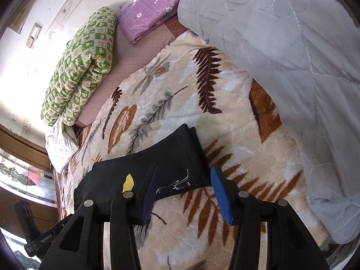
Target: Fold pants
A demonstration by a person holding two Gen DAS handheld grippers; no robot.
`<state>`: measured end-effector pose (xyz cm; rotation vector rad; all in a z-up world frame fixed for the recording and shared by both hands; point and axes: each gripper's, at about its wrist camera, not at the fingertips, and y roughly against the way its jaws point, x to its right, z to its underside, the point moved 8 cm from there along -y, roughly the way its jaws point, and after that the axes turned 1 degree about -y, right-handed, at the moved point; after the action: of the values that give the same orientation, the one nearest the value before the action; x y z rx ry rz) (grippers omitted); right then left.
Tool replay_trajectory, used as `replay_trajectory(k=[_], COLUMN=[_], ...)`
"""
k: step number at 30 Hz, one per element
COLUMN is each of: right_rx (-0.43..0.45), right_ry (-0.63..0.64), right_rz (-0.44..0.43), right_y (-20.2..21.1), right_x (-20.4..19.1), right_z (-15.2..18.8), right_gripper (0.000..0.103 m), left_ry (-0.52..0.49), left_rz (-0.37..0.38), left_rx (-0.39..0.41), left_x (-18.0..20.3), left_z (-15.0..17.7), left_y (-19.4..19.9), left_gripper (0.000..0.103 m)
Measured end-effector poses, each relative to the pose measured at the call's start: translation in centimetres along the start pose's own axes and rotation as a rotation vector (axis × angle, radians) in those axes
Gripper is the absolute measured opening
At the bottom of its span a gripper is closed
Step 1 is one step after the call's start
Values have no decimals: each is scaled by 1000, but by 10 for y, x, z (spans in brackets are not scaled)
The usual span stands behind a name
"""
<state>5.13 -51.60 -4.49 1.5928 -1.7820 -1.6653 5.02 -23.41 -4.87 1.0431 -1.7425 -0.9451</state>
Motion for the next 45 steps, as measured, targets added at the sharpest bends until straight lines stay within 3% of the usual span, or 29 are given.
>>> replay_trajectory(k=[6, 14, 21, 27, 31, 39, 40, 42, 43, 45], right_rx=[-43, -81, -150, -187, -225, -335, -339, -328, -325, -317], right_ry=[74, 117, 113, 107, 145, 138, 138, 134, 124, 114], right_rz=[-3, 33, 14, -70, -75, -217, -221, -194, -185, -180], right_y=[-7, -37, -75, -96, -103, -112, -114, -115, -115, -114], right_x=[-3, 10, 16, 6, -2, -15, -16, -13, -12, -9], right_z=[-2, -21, -32, -38, -37, -30, -30, -32, -33, -34], right_gripper=[58, 58, 58, 63, 63, 66, 63, 44, 26, 25], left_ry=[-22, 7, 271, 375, 395, 470, 480, 499, 504, 515], left_rz=[2, -1, 204, 299, 302, 321, 328, 346, 354, 367], left_rx=[-26, -55, -226, -280, -272, -264, -269, -272, -273, -277], left_x=[41, 57, 64, 78, 71, 59, 60, 66, 70, 79], left_z=[6, 1, -2, -2, -4, -5, -5, -5, -5, -5], left_y=[-26, -48, -83, -96, -93, -93, -94, -97, -100, -106], left_gripper=[43, 43, 43, 43, 43, 43, 43, 43, 43, 43])
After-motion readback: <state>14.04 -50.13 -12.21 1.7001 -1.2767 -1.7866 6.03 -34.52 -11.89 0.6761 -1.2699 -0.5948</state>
